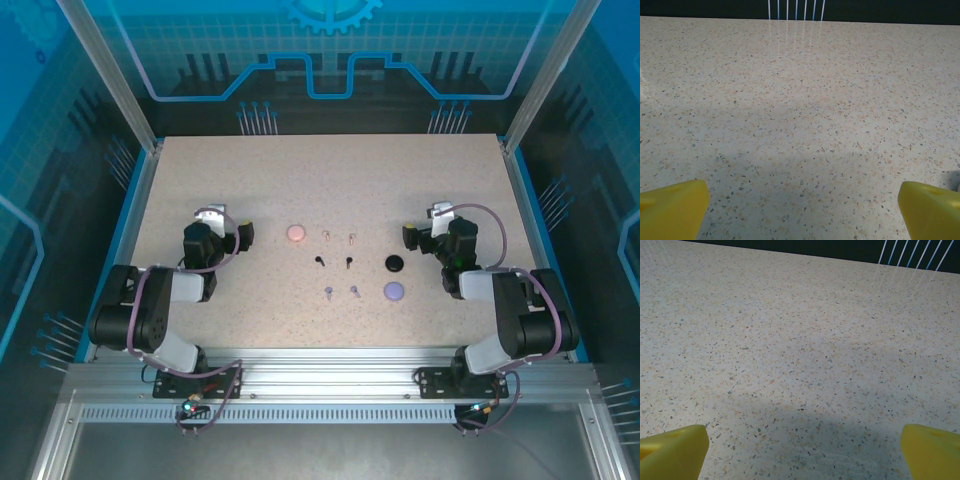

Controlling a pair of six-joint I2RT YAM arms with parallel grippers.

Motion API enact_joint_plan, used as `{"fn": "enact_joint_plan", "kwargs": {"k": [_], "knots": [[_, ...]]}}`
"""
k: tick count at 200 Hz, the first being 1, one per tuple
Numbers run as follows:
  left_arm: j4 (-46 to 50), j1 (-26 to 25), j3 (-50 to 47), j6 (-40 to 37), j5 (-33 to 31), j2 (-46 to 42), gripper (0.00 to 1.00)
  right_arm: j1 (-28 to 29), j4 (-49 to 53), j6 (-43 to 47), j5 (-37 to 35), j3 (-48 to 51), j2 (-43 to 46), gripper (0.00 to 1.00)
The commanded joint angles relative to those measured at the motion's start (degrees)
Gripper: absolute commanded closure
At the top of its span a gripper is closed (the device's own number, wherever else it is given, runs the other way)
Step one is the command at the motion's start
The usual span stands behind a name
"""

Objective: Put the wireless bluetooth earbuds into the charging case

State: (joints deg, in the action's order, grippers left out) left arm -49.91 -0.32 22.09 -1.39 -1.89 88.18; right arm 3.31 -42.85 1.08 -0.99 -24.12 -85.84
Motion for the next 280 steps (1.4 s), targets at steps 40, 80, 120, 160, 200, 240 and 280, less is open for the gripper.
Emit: {"fn": "enact_joint_plan", "kwargs": {"k": [40,80,120,160,200,240,280], "knots": [[-0.32,-0.11,0.51,0.33,-0.54,0.12,0.01,-0.93,0.57,-0.63,0.84,-1.1,-0.32,0.0],[0.13,-0.11,0.74,0.81,-1.86,0.02,0.01,-0.91,0.51,-0.55,0.76,-1.08,-0.3,0.0],[9.24,-0.07,3.35,2.66,-6.86,-5.78,0.01,-0.01,16.36,-1.54,-4.32,-7.48,6.72,0.0],[21.92,-0.29,9.28,3.3,-7.94,-10.28,0.01,-1.54,39.9,-13.65,-4.15,-18.3,14.04,0.0],[34.45,-2.4,18.03,12.9,-7.97,-12.61,0.01,-1.55,53.12,-18.03,5.63,-27.4,15.72,0.0],[42.71,-7.68,24.02,17.33,-7.69,-15.63,0.01,7.43,69.06,-18.95,1.39,-35.63,16.09,0.0],[53.49,-9.53,28.8,23.22,-4.05,-16.7,0.01,17.46,84.19,-22.93,-5.07,-41.5,12.86,0.08]]}}
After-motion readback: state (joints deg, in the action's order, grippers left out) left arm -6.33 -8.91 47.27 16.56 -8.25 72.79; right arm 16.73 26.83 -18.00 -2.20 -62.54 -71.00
